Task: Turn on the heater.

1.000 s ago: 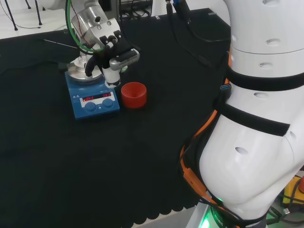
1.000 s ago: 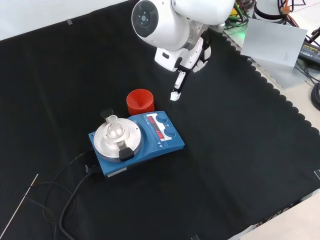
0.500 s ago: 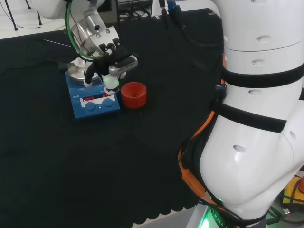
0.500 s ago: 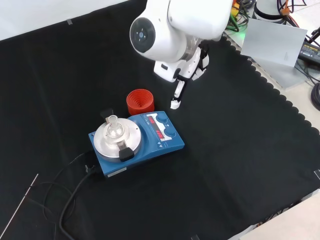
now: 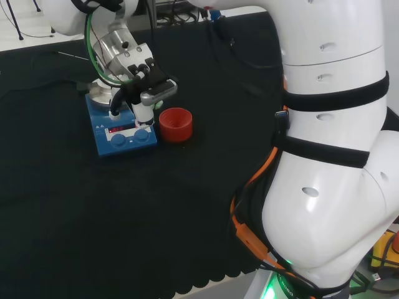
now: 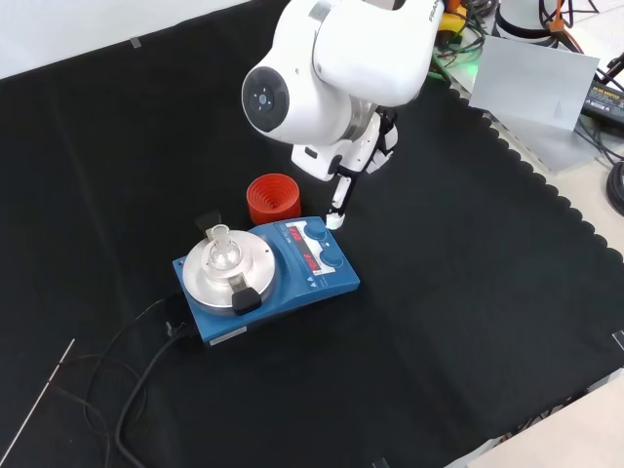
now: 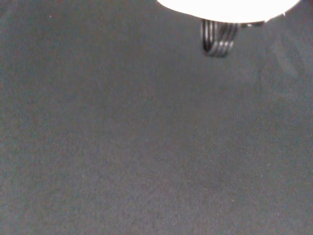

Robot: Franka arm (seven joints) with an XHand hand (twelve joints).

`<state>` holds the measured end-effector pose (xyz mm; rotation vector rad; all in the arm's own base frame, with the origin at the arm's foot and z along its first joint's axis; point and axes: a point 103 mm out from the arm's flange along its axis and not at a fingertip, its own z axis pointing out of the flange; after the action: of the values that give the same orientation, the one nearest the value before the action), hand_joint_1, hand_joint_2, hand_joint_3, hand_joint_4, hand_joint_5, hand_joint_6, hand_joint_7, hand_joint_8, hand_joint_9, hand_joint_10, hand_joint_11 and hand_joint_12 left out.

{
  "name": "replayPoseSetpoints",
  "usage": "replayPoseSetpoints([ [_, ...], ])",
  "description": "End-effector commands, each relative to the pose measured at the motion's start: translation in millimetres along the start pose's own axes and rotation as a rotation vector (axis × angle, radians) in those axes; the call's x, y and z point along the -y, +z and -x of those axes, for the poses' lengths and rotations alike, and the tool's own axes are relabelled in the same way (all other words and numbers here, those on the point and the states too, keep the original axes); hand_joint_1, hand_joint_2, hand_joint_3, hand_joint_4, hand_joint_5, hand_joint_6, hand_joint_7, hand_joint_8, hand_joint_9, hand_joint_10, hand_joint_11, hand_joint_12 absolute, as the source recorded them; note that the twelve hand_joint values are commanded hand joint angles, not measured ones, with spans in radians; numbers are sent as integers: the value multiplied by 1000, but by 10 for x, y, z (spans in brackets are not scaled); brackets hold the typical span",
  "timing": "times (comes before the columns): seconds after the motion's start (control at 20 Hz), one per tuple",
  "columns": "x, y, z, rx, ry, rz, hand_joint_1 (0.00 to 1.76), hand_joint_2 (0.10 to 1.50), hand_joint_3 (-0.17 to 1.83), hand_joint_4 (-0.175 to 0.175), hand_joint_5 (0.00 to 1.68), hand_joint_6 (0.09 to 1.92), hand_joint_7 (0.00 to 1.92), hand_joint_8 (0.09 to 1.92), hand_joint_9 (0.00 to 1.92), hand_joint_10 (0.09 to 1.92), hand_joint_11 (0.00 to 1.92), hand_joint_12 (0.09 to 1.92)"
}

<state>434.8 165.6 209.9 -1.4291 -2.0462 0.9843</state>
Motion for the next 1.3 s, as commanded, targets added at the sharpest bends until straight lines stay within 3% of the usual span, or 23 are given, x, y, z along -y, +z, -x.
replayPoseSetpoints([
  [0.05,-81,56,20,0,2,-15,1477,578,1239,4,135,87,1618,1920,1800,1598,1717,1471],
  [1.3,-381,247,-8,-2,11,-78,1480,577,1244,2,145,87,1620,1920,1806,1581,1720,1461],
])
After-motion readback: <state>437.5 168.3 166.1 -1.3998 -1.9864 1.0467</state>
